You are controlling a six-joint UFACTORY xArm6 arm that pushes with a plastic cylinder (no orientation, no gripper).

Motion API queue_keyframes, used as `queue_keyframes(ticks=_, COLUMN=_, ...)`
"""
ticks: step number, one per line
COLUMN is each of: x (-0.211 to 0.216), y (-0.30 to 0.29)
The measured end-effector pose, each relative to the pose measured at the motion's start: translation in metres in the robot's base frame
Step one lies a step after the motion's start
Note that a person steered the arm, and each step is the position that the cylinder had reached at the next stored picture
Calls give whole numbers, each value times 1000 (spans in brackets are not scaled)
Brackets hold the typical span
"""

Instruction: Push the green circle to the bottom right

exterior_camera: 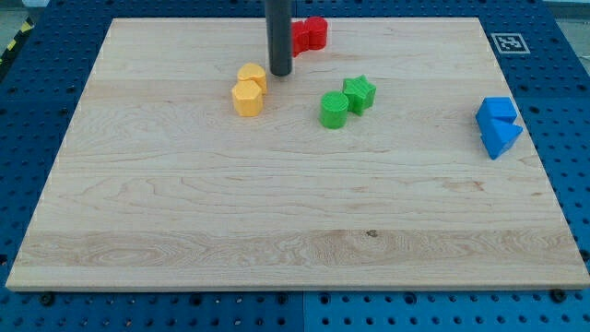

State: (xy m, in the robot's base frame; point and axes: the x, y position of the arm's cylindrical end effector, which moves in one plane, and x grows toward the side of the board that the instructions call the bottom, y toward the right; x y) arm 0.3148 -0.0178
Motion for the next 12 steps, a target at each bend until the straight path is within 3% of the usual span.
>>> queue_keyframes(ticks=4, x=22, y=22)
queue_keyframes(ticks=7, x=76, y=57)
queue_keyframes(ticks=12, x=104, y=107)
